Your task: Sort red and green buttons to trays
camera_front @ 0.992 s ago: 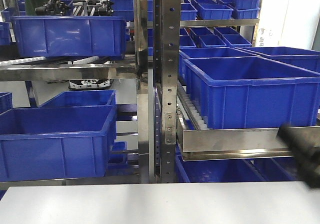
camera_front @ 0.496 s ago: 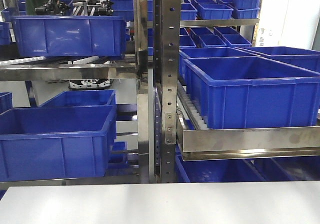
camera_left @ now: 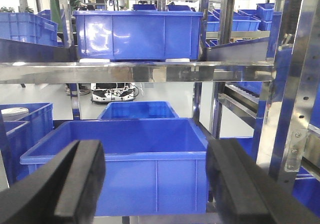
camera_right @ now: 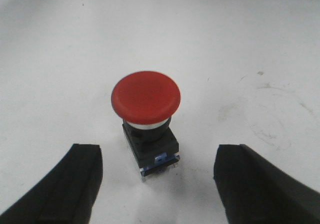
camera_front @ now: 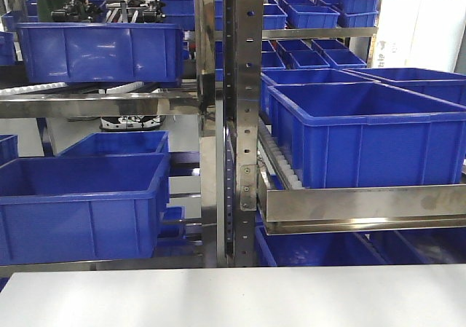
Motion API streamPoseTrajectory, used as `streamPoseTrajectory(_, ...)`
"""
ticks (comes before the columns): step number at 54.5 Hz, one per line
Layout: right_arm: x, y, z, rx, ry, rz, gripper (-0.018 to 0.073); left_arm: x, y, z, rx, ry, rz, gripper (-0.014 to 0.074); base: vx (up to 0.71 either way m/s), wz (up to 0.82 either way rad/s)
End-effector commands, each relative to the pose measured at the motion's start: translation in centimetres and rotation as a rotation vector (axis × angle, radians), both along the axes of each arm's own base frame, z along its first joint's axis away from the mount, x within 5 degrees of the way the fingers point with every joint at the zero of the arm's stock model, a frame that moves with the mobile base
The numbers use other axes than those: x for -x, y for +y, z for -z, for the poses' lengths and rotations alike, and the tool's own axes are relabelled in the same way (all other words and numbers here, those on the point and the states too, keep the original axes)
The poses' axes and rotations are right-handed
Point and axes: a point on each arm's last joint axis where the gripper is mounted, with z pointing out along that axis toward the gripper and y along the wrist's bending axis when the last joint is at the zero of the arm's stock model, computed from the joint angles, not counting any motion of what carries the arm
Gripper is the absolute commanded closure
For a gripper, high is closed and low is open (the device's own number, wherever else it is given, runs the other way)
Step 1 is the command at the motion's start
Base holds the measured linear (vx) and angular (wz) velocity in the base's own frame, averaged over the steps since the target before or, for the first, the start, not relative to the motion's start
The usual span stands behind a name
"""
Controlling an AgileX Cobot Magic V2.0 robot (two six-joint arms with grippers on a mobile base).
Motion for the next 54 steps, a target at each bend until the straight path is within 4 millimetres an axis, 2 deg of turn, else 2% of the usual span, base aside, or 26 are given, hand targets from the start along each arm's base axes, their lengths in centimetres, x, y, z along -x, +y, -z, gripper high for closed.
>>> streamPoseTrajectory(1,-1.7,0.7,-1.5,-0.045,-0.213,-0.044,0.0029,0.2,-0.1,-2.0,0.008,-0.115,0.006,0.0045,0.00,0.00)
streamPoseTrajectory(10,-3.7,1.6,-0.8,-0.027,-0.235,-0.107,0.0029,0.2,-0.1,-2.0,0.007,-0.115,0.006,0.0045,0.00,0.00)
streamPoseTrajectory(22,-6.7,2.3,0.0,-0.039,-0.261,-0.100,0.0044,0.2,-0.1,-2.0,0.007,-0.115,0.006,0.0045,0.00,0.00)
streamPoseTrajectory(26,-7.0,2.4,0.3,-0.054,-0.253,-0.101,0.0130,0.2,-0.1,-2.0,0.007,-0.115,0.006,0.0045,0.00,0.00)
streamPoseTrajectory(30,-7.0,2.4,0.3,-0.060,-0.248,-0.098,0.0300,0.2,-0.1,-2.0,0.007,-0.115,0.006,0.0045,0.00,0.00)
streamPoseTrajectory(34,-7.0,2.4,0.4,-0.060,-0.247,-0.094,0.0515,0.2,-0.1,-2.0,0.007,-0.115,0.006,0.0045,0.00,0.00)
streamPoseTrajectory(36,-7.0,2.4,0.4,-0.062,-0.246,-0.093,0.0575,0.2,-0.1,-2.0,0.007,-0.115,0.006,0.0045,0.00,0.00)
streamPoseTrajectory(46,-7.0,2.5,0.1,-0.073,-0.252,-0.109,0.0571,0.2,-0.1,-1.9,0.008,-0.111,0.006,0.0045,0.00,0.00)
streamPoseTrajectory(54,-6.9,2.9,-1.6,-0.105,-0.312,-0.149,0.0568,0.1,-0.1,-1.1,0.011,-0.016,0.003,0.0045,0.00,0.00)
